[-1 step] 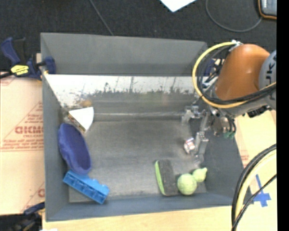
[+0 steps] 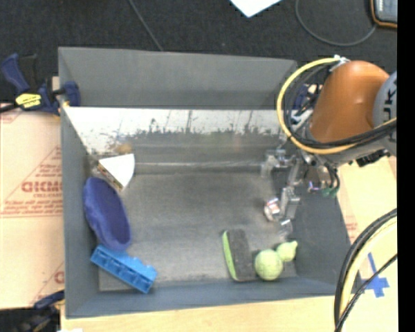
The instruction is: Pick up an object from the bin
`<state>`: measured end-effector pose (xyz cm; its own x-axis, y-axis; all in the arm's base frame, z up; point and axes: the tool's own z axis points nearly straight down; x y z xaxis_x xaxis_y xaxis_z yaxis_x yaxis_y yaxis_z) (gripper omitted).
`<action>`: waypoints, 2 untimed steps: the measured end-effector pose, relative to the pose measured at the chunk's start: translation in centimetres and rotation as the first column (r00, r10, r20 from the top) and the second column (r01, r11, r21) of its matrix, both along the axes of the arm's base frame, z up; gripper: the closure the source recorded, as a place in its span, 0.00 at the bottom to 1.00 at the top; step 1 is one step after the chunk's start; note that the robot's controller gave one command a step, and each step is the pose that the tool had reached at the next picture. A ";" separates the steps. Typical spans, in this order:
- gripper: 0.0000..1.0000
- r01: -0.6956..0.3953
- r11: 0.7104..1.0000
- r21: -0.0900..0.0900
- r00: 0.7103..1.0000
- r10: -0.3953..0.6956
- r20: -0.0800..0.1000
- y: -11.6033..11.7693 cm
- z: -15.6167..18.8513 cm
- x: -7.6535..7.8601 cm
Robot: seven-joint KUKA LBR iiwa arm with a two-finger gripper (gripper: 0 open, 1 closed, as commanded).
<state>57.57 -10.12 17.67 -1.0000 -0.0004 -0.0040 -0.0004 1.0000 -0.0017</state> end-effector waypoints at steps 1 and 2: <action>0.00 0.071 0.997 0.005 0.997 -0.071 0.000 -4.1 -10.5 -9.6; 0.00 -0.096 0.995 -0.006 0.995 0.096 0.019 -4.0 -2.1 -9.2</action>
Offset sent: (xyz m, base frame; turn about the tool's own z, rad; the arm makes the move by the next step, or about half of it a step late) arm -0.0943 -0.0392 -0.0228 -0.0976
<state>48.34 -14.15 15.62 -0.9950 -0.0969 -0.0234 -0.0967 0.9953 -0.0075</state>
